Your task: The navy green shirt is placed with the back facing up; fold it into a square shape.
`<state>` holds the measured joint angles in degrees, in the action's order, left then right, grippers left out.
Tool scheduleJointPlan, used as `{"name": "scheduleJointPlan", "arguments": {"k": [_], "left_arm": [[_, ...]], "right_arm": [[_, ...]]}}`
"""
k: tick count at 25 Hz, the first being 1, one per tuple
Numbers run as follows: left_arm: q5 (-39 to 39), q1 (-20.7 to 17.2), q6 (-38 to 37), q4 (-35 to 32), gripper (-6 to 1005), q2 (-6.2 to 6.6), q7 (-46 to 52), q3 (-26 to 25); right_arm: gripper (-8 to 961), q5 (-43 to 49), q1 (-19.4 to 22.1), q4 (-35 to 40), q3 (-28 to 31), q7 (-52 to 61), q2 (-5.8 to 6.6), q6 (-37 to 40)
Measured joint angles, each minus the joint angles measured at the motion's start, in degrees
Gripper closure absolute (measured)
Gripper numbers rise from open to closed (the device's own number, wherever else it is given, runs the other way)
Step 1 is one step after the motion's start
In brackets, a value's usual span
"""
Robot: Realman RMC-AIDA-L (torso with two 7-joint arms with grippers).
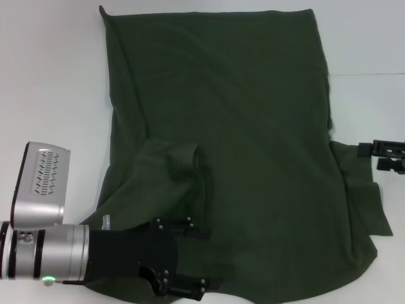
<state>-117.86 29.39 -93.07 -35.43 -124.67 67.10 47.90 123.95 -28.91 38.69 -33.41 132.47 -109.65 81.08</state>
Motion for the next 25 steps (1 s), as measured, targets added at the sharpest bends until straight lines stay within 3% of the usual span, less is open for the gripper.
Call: {"name": "scheduleJointPlan", "arguments": {"k": [7,19,25], "left_arm": [[-0.15,0.27,2.19,0.26,125,0.04,-1.73,0.07],[0.4,0.84,3.02,0.82,126,0.18,-1.51,-0.36],[0.44,1.1,3.02,0.81,125,0.22,-1.45,-0.46]], "right_arm": [[48,2.35,1.43,-1.34,2.05,0.44,-0.09,-1.32],[48,2.23,2.95,-4.06,2.12,-0.98,-2.36,-6.77],[119,2.19,2.81,-4.07,2.12,-0.99,-2.92,-8.06]]}}
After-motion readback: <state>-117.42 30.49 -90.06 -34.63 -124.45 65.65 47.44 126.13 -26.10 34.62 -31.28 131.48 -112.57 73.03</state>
